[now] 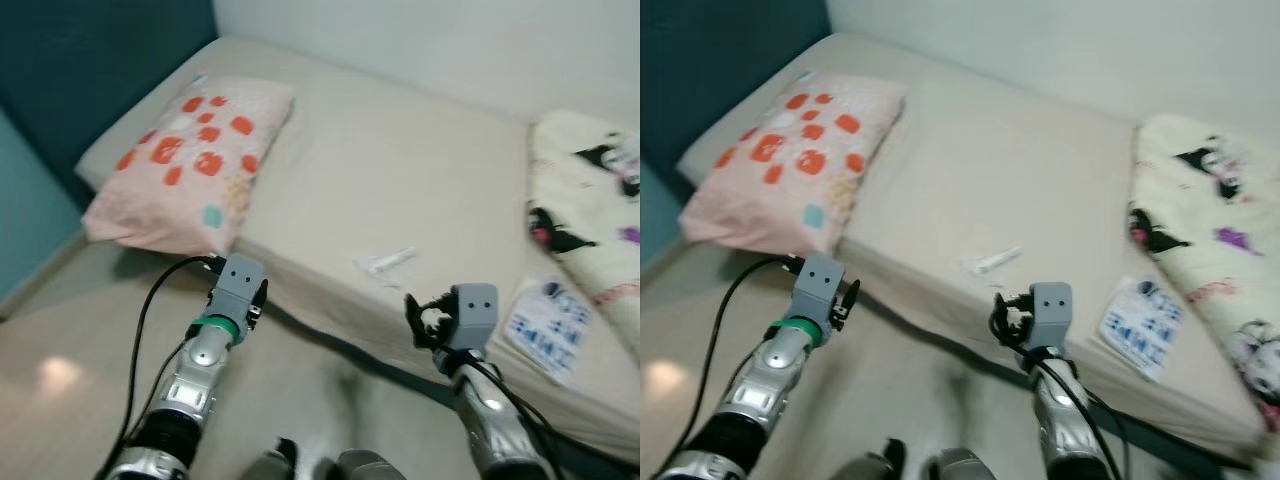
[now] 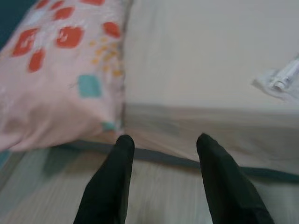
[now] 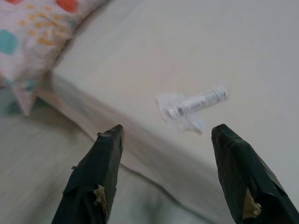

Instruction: Clean up the room

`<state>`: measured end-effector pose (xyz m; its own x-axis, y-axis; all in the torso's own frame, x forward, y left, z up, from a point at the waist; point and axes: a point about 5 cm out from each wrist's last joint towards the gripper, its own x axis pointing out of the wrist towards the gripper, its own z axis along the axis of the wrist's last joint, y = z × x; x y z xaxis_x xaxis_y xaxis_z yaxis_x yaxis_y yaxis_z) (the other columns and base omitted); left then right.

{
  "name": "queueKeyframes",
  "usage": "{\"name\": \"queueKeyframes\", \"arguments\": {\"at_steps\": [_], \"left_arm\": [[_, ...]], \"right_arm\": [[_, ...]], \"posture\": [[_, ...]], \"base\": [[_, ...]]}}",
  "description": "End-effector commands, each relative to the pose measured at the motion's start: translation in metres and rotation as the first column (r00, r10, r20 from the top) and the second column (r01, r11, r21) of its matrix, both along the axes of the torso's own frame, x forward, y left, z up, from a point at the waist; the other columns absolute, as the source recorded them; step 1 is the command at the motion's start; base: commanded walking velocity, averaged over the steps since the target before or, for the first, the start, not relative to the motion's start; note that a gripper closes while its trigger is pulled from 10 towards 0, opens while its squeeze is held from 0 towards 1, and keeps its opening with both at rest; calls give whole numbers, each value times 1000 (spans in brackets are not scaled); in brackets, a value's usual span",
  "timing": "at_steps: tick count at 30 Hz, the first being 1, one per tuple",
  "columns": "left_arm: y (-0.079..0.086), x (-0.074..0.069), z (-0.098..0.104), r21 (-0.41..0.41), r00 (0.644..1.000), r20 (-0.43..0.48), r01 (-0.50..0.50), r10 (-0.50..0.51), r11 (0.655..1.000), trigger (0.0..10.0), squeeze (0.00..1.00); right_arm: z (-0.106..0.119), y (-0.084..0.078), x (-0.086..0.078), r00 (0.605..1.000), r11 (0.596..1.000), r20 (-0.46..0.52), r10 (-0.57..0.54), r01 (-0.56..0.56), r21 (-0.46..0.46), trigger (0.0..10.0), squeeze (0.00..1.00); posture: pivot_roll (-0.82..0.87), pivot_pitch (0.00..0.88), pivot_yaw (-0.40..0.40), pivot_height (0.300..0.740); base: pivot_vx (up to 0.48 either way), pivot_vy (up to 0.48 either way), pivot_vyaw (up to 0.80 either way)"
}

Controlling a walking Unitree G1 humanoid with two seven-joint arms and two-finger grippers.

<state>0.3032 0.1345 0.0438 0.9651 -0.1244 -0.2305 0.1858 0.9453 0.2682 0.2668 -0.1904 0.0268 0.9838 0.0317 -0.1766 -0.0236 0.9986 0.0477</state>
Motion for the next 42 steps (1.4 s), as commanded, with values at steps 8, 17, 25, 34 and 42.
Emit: {"name": "queueKeyframes", "arguments": {"at_steps": [8,17,25,34,42], "left_arm": [[0,-2,-4,4,1000,-14,-3,3,1000,10000,0],[2,-1,-2,6,1000,-5,-13,13,1000,10000,0],[1,3,5,-3,999,32,-39,39,999,10000,0],[-3,13,26,-13,990,129,-65,66,998,10000,0],[-7,17,34,-26,985,156,-65,68,998,10000,0]], "right_arm": [[-1,-1,-1,1000,1000,-1,-12,13,14,10000,0],[0,2,1,1000,1000,7,-8,8,17,10000,0],[13,10,9,998,1000,66,14,-16,21,10000,0],[54,33,25,967,984,240,84,-118,134,10000,0],[69,49,27,943,969,293,160,-206,136,10000,0]], "posture": [[-115,0,4,740],[-114,0,5,740],[-114,0,9,740],[-116,0,10,740],[-117,0,10,740]], "base": [[0,0,781],[0,0,781],[0,0,781],[235,0,365],[467,0,0]]}}
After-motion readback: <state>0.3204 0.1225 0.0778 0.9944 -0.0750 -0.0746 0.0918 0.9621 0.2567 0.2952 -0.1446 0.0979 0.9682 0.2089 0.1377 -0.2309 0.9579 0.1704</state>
